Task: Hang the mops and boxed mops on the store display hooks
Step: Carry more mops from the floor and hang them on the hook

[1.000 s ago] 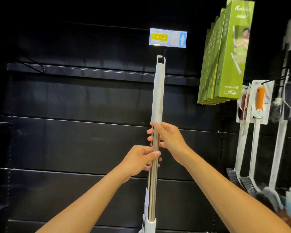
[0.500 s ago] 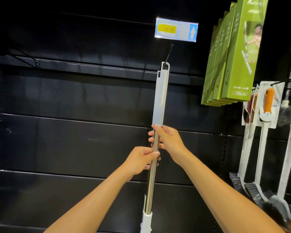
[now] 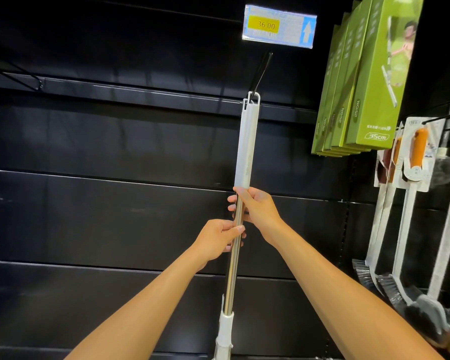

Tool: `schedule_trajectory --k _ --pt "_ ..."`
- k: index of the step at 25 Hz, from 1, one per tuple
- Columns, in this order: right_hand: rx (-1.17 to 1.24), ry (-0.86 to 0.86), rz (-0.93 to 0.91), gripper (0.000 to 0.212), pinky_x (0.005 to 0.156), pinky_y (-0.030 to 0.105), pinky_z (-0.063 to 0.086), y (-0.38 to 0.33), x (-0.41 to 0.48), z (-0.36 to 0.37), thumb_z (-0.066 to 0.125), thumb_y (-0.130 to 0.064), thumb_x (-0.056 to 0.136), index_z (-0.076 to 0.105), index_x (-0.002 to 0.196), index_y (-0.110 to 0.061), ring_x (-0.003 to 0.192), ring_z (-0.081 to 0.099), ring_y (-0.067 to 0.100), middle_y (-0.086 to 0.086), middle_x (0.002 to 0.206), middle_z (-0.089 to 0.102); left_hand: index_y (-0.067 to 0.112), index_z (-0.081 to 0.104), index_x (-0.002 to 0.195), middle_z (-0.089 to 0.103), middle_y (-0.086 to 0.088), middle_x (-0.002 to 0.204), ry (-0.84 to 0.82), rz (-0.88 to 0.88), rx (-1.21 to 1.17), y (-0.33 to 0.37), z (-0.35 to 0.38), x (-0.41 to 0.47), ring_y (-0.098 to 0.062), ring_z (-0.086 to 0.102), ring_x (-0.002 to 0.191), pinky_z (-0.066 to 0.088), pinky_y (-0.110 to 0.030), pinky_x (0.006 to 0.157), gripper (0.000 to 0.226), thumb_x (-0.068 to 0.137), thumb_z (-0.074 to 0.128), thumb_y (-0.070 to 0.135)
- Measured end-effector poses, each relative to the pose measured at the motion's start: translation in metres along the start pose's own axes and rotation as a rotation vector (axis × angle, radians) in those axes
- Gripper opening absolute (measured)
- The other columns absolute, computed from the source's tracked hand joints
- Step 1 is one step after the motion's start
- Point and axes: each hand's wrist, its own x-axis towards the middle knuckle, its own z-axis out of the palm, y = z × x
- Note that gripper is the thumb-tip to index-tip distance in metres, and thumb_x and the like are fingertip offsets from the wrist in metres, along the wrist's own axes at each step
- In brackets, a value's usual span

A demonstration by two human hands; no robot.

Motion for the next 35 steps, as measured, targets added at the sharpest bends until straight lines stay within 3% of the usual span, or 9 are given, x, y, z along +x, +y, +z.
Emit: schedule_trajectory --k 9,12,17,26,30,35 --pt "-0.012 0.034 -0.012 0.022 0.077 0.028 0.064 0.001 -0.004 0.004 0.057 -0.038 0.105 0.067 0.117 -0.022 0.089 0.078 0.013 -0.005 0.1 0.078 0.019 0.076 0.11 0.079 0.0 0.104 0.005 0.021 -0.028 -0.008 0.002 0.002 -0.013 0.078 0.094 0.061 -0.027 0.086 0.017 0.104 0.062 0.026" --pt "-0.037 0.045 -0.008 0.025 0.073 0.025 0.063 0.001 -0.002 0.005 0.057 -0.038 0.105 0.067 0.119 -0.02 0.087 0.078 0.011 -0.006 0.1 0.078 0.019 0.076 0.11 0.079 0.0 0.104 0.013 0.043 0.001 -0.01 0.0 0.004 -0.014 0.078 0.094 0.06 -0.027 0.085 0.017 0.104 0.062 0.026" --pt "-0.05 0.05 0.016 0.029 0.066 0.02 0.06 0.001 0.002 0.007 0.057 -0.037 0.105 0.068 0.123 -0.017 0.086 0.078 0.009 -0.006 0.099 0.078 0.019 0.076 0.113 0.079 0.0 0.104 0.035 0.051 0.036 -0.013 -0.001 0.01 -0.017 0.078 0.096 0.062 -0.038 0.094 0.019 0.104 0.061 0.028" --pt "-0.089 0.074 0.004 0.027 0.078 0.026 0.062 0.009 0.013 0.011 0.059 -0.04 0.104 0.069 0.118 -0.02 0.087 0.077 0.007 -0.01 0.096 0.078 0.019 0.073 0.122 0.076 0.005 0.105 0.08 0.109 0.098 -0.024 -0.002 0.015 -0.011 0.074 0.1 0.06 -0.034 0.095 0.024 0.104 0.062 0.028" --pt "-0.241 0.091 -0.09 0.018 0.086 0.032 0.063 0.014 0.006 0.008 0.058 -0.042 0.103 0.07 0.096 -0.032 0.091 0.076 0.015 -0.007 0.094 0.076 0.024 0.07 0.13 0.075 0.013 0.111 0.108 0.157 0.133 -0.037 -0.011 -0.004 -0.002 0.071 0.104 0.061 -0.035 0.097 0.03 0.1 0.067 0.021" --pt "-0.324 0.021 -0.092 0.019 0.085 0.03 0.063 0.046 -0.043 -0.015 0.059 -0.034 0.104 0.072 0.116 -0.028 0.096 0.073 0.01 -0.011 0.099 0.074 0.036 0.063 0.135 0.065 0.021 0.128 0.214 0.23 0.464 -0.06 -0.019 -0.051 0.002 0.06 0.117 0.054 -0.028 0.101 0.036 0.099 0.067 0.032"
